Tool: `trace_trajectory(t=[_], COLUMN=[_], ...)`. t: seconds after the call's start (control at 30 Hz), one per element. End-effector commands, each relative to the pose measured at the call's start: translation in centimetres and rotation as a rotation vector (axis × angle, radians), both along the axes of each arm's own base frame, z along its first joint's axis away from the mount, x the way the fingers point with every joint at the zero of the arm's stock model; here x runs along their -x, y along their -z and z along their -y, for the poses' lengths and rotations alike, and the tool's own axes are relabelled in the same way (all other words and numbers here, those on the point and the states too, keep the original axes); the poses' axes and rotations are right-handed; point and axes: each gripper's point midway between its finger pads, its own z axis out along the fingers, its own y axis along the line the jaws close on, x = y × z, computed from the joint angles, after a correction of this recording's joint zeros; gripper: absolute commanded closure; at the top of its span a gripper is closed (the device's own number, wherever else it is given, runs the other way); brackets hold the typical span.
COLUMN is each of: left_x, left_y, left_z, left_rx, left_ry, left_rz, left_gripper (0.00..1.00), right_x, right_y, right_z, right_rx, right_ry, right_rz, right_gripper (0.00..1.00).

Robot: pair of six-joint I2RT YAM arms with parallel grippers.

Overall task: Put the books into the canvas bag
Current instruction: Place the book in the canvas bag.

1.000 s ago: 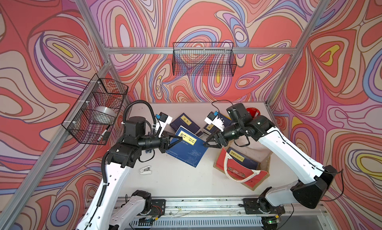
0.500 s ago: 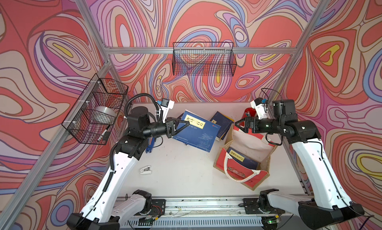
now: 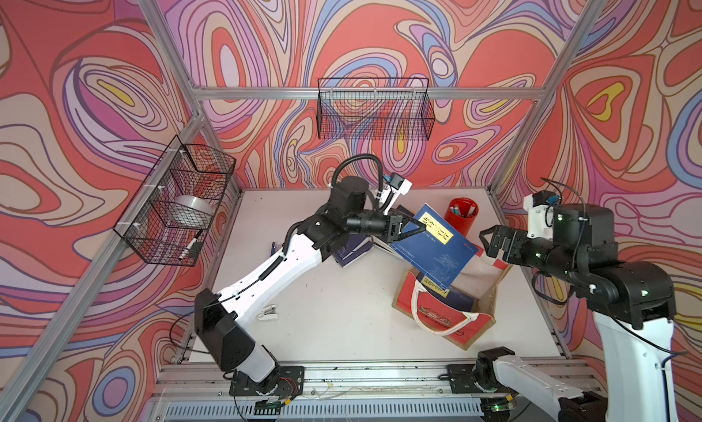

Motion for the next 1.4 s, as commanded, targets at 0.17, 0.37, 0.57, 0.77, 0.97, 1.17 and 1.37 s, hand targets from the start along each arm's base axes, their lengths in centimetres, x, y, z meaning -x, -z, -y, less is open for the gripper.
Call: trace_trajectory(t=[0.17,0.37,0.57,0.77,0.97,1.17,1.37], left_x=[-0.6,0.7,0.8,0.2,0.4,1.2,1.1], left_y=[3.0,7.2,10.3,12.9,14.3,15.6,15.4], left_z=[6.1,8.5,8.7,9.6,11.9,12.7,11.8], left_rx=[-0.097,-0.241,-0.378,-0.406,-0.382,-0.41,-0.435], left_ry=[-0.041,-0.084,-0.236,-0.309,-0.279,-0.23,-0.248], left_rz=[-0.022,-0.046,-0.046,-0.097,-0.161,-0.193,-0.172], left_gripper=[1.0,1.0,1.0,1.0,1.0,0.94,0.68], right_x=[3.1,4.0,3.5,3.2,2.8,2.4,2.6], right_y=[1.2,1.5,1.7,2.0,2.5,2.7,3.4], right_z=[0.1,0.8,0.6,0.2,-0.3,-0.7,-0.9], right_rx=[-0.039,-0.012,-0.007,-0.02,-0.031,-0.029,-0.036], right_ry=[0.016,0.034,0.019,0.001,-0.021,-0.044,-0.056], right_rz=[-0.077,-0.088,-0.084,-0.077,-0.083,-0.089,-0.111], right_gripper=[0.02,0.02,0.02,0.02,0.02,0.02,0.02])
